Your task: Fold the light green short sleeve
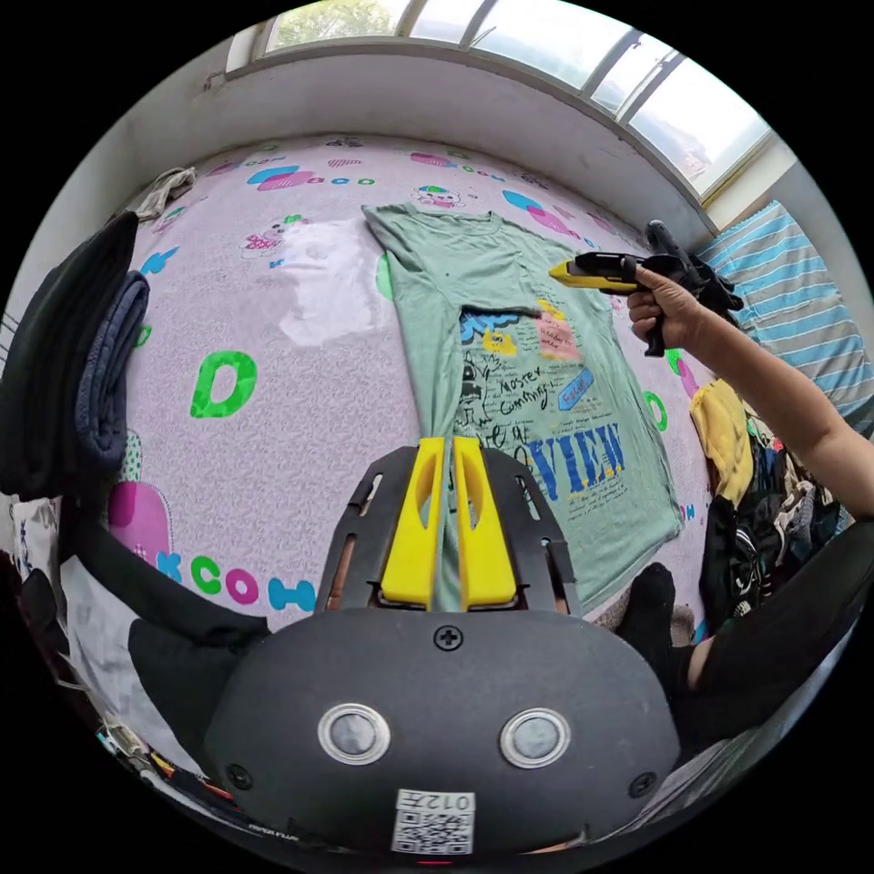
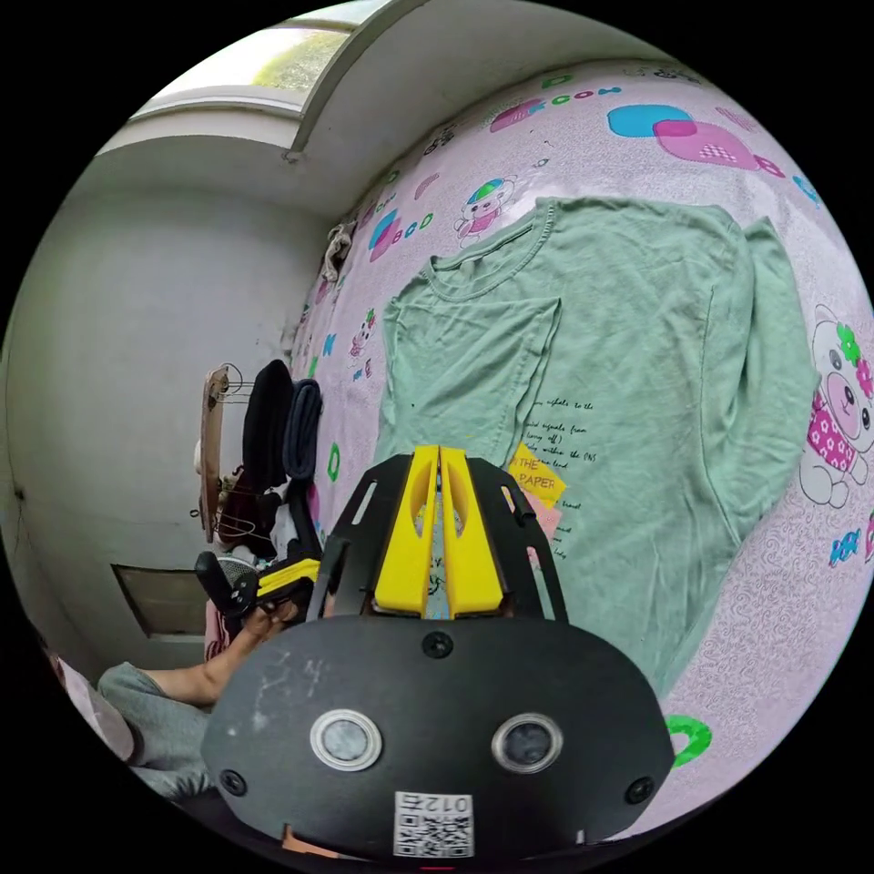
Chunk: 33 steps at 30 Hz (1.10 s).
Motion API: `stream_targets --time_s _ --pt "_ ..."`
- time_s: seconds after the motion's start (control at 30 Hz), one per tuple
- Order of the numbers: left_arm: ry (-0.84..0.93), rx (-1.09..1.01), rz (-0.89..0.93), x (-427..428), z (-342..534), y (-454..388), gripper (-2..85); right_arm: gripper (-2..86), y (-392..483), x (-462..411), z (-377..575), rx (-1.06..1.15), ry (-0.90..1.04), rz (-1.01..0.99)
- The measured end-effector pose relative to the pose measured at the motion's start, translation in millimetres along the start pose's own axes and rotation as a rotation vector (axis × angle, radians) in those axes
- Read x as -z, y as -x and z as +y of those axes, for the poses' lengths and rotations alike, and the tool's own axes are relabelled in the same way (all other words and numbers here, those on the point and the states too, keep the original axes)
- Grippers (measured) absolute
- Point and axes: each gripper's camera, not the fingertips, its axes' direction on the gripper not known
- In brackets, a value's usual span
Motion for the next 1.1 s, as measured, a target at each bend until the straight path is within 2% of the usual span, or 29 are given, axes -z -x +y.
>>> stream_targets --time_s 0.13,0.3,0.43,0.6,0.87,1.1 --pt "0.092 0.007 -0.057 -0.4 38.8 3.8 3.2 -0.8 16.6 -9.3 36.0 0.011 0.086 -0.037" --pt "0.254 0.003 -0.068 -12.9 71.4 18.5 4.3 -0.8 34.3 -18.7 76.5 0.057 0.137 0.009" --pt "0.361 -0.001 -0.013 -23.5 72.7 30.1 4.3 -0.8 27.4 -31.0 97.6 0.07 0.171 0.025" --pt "0.537 -0.022 -0.074 -56.1 65.5 35.3 3.7 -0.8 0.6 -44.9 97.6 0.068 0.194 0.033" --pt "0.541 -0.039 -0.136 -62.9 61.9 47.7 0.8 -0.5 -75.6 -49.0 51.7 -0.003 0.147 0.026" --pt "0.537 -0.061 0.005 -56.0 66.2 73.5 0.1 2.7 -128.1 -79.2 2.6 -0.097 0.154 -0.04"
